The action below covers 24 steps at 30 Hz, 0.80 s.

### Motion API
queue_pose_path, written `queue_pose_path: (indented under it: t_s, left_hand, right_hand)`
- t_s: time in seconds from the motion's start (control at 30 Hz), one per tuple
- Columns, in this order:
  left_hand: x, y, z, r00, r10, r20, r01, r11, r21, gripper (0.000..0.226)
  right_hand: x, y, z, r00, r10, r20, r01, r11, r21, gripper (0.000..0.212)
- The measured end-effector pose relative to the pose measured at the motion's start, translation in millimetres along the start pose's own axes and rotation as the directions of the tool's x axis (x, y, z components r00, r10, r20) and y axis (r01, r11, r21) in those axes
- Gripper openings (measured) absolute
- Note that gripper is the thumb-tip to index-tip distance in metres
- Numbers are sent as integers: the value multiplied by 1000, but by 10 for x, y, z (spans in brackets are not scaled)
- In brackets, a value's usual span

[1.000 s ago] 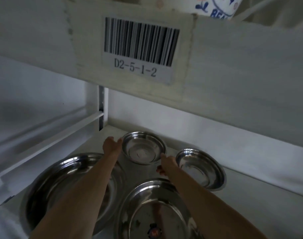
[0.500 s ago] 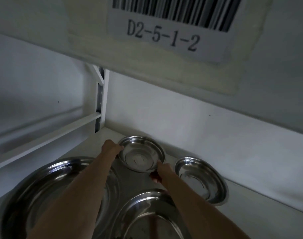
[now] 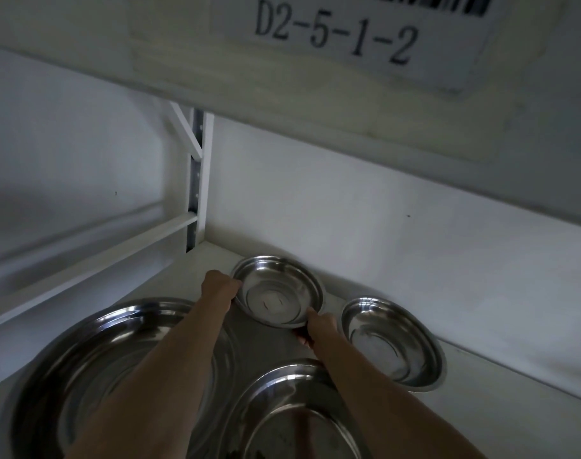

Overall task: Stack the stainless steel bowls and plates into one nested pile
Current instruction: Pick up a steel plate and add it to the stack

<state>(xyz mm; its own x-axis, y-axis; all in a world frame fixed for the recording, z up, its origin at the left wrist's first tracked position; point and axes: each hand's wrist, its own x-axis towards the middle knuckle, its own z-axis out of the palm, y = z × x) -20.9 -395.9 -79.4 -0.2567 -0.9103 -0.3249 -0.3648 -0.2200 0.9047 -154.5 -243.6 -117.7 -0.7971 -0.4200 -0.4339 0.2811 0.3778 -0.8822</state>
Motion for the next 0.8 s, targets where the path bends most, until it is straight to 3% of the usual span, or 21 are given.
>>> queue_pose_path:
  t_s: [0.2,0.33,0.57,0.8]
  left_hand:
    - [-16,29,-10,998,50,-38,-52,997,-56,17]
    - [-75,115,-36,993,111,-39,-113,993,-46,29]
    - [-354,326,61,977,213,-21,-214,974,-77,12]
    - [-633,542,334,958,286,7,-284,954,-95,27]
  right_hand:
    - [-69,-57,-42,999,-30,-17,29,999,-33,40]
    - [-192,-192,-130,997,-73,-9,73,997,11,33]
    - [-346,-373,-361,993,-96,-65,107,978,181,33]
    - [-510,-503,-803,981,-93,-170,130,965,225,25]
